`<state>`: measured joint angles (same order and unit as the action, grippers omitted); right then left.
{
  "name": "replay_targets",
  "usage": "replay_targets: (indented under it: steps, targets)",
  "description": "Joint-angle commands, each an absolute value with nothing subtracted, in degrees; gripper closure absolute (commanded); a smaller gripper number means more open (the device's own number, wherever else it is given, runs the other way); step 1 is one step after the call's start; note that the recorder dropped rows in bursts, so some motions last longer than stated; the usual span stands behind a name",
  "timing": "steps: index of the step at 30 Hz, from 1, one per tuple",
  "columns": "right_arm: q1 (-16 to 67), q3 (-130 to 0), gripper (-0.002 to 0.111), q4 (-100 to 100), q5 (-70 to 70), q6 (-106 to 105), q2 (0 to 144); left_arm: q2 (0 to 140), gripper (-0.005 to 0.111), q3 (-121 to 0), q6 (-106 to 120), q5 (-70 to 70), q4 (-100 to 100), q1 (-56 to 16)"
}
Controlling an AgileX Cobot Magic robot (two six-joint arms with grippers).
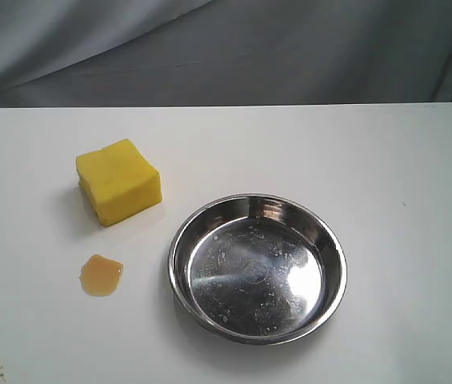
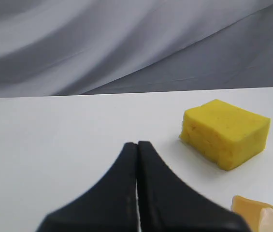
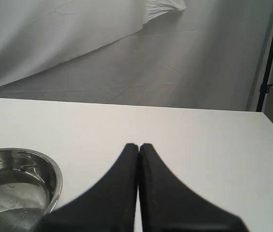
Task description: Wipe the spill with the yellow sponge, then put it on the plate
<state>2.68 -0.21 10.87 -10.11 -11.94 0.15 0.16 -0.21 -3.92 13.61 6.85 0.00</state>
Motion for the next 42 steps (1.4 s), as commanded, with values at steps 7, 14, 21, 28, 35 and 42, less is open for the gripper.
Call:
replay_targets:
  steps: [7, 14, 21, 28, 35, 42]
  targets:
    - [2.9, 0.0, 0.108, 11.0, -9.8, -11.9, 0.0, 0.0, 0.107, 0.0, -4.2, 13.0, 6.6, 0.0]
    - [2.9, 0.0, 0.108, 11.0, -9.8, -11.9, 0.0, 0.0, 0.107, 0.0, -4.2, 13.0, 6.6, 0.0]
    - [2.9, 0.0, 0.108, 11.0, -9.8, -11.9, 0.0, 0.0, 0.107, 0.0, -4.2, 13.0, 6.6, 0.0]
    - [2.9, 0.0, 0.108, 11.0, -10.2, -11.9, 0.0, 0.0, 0.107, 0.0, -4.2, 12.0, 6.6, 0.0]
    - [2.9, 0.0, 0.108, 11.0, -10.0, -11.9, 0.0, 0.0, 0.107, 0.0, -4.4, 5.4, -2.1, 0.0]
    - [2.9, 0.0, 0.108, 11.0, -10.0, -11.9, 0.0, 0.0, 0.107, 0.0, -7.8, -3.8, -11.3, 0.0]
